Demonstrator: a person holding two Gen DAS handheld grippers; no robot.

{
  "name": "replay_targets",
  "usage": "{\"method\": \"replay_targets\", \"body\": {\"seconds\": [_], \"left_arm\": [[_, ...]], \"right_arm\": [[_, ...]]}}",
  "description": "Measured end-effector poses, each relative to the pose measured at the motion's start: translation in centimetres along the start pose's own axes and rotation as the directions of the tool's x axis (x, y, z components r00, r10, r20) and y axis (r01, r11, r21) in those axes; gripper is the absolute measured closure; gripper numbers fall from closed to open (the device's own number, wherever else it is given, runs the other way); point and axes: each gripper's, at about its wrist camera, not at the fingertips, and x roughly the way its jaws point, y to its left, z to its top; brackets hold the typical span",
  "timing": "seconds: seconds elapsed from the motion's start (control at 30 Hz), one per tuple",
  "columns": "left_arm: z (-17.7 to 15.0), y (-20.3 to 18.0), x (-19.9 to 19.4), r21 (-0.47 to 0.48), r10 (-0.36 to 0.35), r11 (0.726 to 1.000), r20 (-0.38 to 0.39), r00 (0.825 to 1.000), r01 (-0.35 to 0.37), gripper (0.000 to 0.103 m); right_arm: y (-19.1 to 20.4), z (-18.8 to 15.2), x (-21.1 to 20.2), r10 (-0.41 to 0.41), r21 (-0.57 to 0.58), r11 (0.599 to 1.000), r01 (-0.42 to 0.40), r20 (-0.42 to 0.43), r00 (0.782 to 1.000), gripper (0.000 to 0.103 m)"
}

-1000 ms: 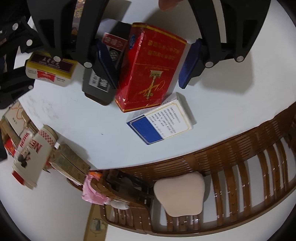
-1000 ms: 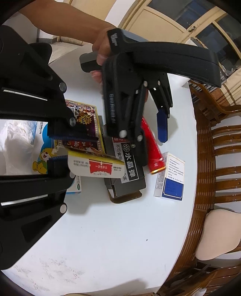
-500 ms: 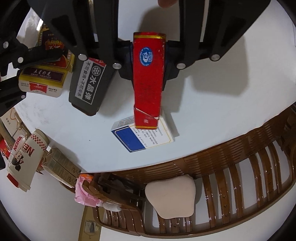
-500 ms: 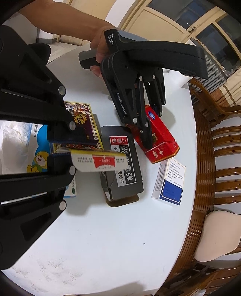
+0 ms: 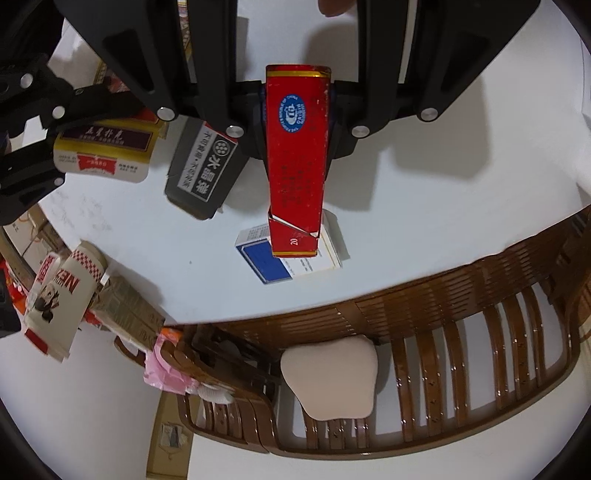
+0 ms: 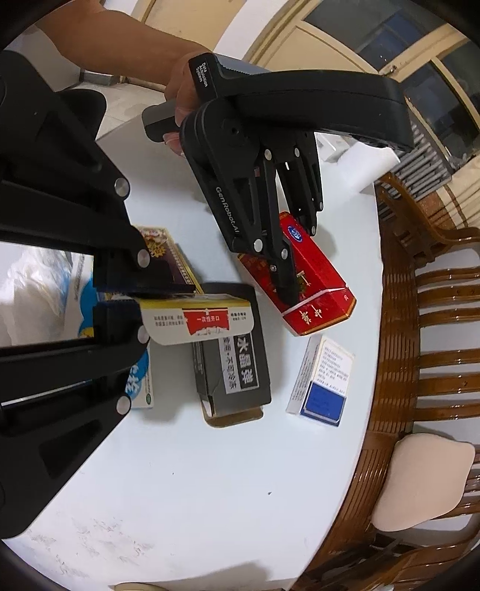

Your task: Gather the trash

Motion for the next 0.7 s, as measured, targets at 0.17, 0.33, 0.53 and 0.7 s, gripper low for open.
{"method": "replay_targets", "body": {"seconds": [0.17, 0.33, 0.53, 0.7], "left_arm": [[0.1, -0.2, -2.6, -0.038, 0.023, 0.999, 0.021, 1.0, -0.022, 0.082], [0.4, -0.9, -5.6, -0.066, 0.063, 0.996, 0.041, 0.997, -0.06, 0.082], [0.6, -1.9, -9.1, -0.111, 0.101, 0.989, 0.051, 0.994, -0.095, 0.082], [0.8, -3.6, -13.3, -0.136, 0.139, 0.982, 0.073, 0.988, -0.128, 0.082]], "right_arm": [[1.3, 0.2, -1.7, 0.012, -0.015, 1.0, -0.012, 0.023, 1.0, 0.102], [2.4, 0.1, -3.8, 0.016, -0.034, 0.999, -0.014, 0.045, 0.999, 0.102], [3.7, -0.2, -6.8, 0.021, -0.056, 0.998, -0.017, 0.083, 0.996, 0.102], [5.1, -0.8, -10.6, 0.018, -0.085, 0.996, -0.007, 0.127, 0.992, 0.102]]}}
